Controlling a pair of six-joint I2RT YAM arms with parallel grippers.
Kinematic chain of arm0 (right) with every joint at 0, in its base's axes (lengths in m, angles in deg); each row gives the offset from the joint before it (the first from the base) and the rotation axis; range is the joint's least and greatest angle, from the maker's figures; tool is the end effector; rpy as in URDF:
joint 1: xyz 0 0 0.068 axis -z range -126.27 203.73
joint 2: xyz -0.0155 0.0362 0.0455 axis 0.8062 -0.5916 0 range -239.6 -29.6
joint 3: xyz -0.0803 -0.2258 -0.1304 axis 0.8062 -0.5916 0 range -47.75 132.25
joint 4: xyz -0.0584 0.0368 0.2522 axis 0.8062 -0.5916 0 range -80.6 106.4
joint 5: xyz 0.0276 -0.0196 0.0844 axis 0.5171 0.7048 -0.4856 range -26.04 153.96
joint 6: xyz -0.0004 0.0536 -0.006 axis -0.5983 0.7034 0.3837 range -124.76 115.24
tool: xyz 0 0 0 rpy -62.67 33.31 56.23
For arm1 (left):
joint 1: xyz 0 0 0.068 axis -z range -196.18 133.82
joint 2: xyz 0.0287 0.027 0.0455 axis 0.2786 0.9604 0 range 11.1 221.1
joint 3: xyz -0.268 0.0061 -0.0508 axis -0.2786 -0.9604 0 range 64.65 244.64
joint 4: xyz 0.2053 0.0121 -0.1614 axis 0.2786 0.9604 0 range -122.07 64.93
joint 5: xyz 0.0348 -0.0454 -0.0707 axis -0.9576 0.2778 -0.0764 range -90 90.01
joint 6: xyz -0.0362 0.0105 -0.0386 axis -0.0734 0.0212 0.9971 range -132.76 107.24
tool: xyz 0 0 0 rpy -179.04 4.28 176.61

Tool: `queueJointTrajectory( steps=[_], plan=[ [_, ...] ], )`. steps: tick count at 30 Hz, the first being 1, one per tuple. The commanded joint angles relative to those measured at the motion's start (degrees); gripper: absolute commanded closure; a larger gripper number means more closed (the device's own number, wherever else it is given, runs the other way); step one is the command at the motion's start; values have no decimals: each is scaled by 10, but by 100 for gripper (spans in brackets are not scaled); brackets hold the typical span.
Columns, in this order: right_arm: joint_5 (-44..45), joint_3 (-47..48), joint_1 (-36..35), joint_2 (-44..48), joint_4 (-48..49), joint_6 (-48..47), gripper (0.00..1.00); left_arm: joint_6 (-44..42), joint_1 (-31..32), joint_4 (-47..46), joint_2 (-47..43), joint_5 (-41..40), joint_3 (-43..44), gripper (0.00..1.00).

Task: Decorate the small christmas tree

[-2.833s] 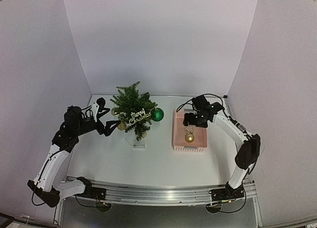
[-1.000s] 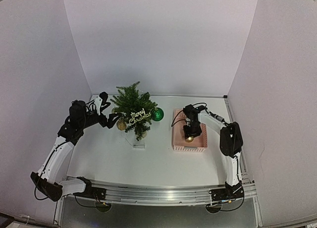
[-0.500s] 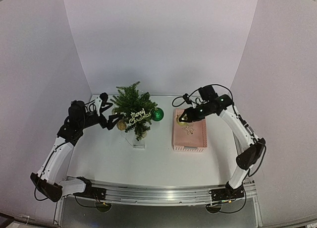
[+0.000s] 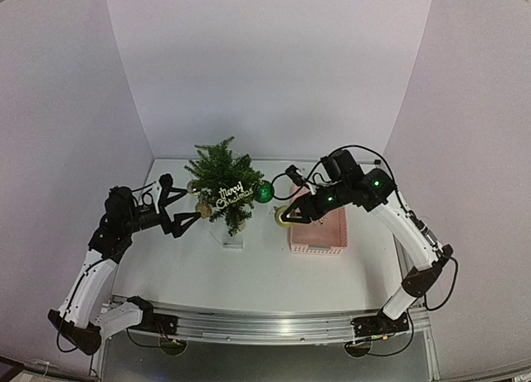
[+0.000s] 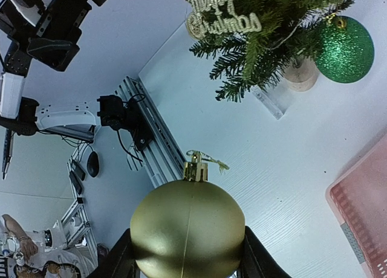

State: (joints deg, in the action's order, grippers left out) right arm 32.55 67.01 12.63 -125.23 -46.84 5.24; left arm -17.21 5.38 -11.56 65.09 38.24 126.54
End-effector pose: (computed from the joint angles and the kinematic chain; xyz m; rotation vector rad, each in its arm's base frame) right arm 0.2385 0.2328 0.4405 -0.9329 2.2707 1.0636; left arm 0.1768 -0.0935 0.3979 0.8664 1.5942 -0.8074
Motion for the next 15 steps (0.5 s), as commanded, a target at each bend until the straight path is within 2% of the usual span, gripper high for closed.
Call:
queueJointTrajectory(
  steps=[1,6,10,15],
  plan=[
    [63,39,-36,-20,7,37,63,37,-4,0,-60,-9,-39,1],
    [120,100,-56,-56,12,50,63,82,-11,13,-131,-32,-101,1],
    [190,187,-55,-97,14,19,63,122,-30,-32,-174,-41,-176,1],
    [205,269,-43,-159,13,-8,63,179,-51,-77,-189,-41,-237,0]
  ],
)
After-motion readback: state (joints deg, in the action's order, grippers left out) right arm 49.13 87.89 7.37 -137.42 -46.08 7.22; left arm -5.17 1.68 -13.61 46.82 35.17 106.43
